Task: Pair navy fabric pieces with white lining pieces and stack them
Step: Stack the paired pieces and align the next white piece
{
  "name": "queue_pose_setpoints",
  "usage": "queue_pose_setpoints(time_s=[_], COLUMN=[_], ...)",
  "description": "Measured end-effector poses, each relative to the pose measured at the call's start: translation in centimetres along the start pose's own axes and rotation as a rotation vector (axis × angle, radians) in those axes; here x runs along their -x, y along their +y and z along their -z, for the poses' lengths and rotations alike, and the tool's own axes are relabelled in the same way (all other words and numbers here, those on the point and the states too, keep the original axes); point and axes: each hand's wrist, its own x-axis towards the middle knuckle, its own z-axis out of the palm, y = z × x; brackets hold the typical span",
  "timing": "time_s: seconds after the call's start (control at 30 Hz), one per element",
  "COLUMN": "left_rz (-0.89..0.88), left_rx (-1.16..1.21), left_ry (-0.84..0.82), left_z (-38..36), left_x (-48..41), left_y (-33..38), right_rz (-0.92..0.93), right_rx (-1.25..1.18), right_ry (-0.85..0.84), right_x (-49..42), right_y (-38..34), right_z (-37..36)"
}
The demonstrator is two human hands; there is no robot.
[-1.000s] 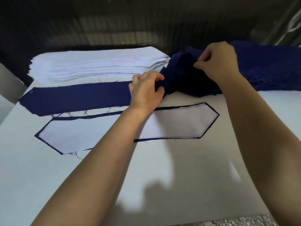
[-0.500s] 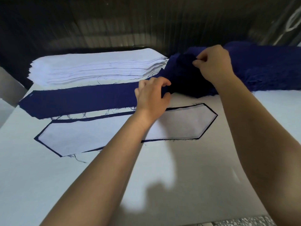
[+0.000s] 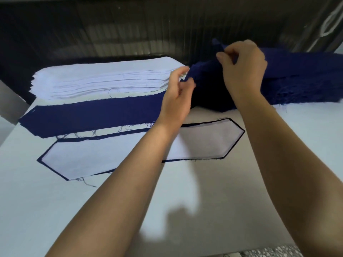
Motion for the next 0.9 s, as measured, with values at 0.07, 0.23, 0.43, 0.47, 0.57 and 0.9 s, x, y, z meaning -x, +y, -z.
queue_pose_setpoints(time_s=[0.07, 0.23, 0.43, 0.47, 0.57, 0.9], left_rz=[-0.025, 0.027, 0.163, 0.157, 0.142, 0.116], left_rx=[0.093, 0.063, 0.174, 0.184, 0.189, 0.156], left_ry=[-0.054, -0.198, -0.024, -0.006, 0.061, 0.252], left_z=[-0.2, 0.4, 1.0, 1.2, 1.9, 9.8], left_x=[0.0, -0.8, -0.1, 0.0, 0.4, 2.8], left_y=[1.7, 4.6, 3.7, 3.4, 2.5, 0.3], right_rz=[0.12, 0.291, 0.309, 0.309, 0.33, 0.181], right_rx=[0.081, 0.136, -0.007, -0.034, -0.01, 0.224], right_ry=[0.073, 0.065, 0.034, 0.034, 0.038, 0.04], right_x=[1.1, 4.1, 6.5, 6.9, 7.6, 6.4], right_y=[-0.7, -2.0, -2.2, -2.2, -1.6, 4.3], right_z=[0.2, 0.1, -0.8, -0.9, -0.9, 0.2])
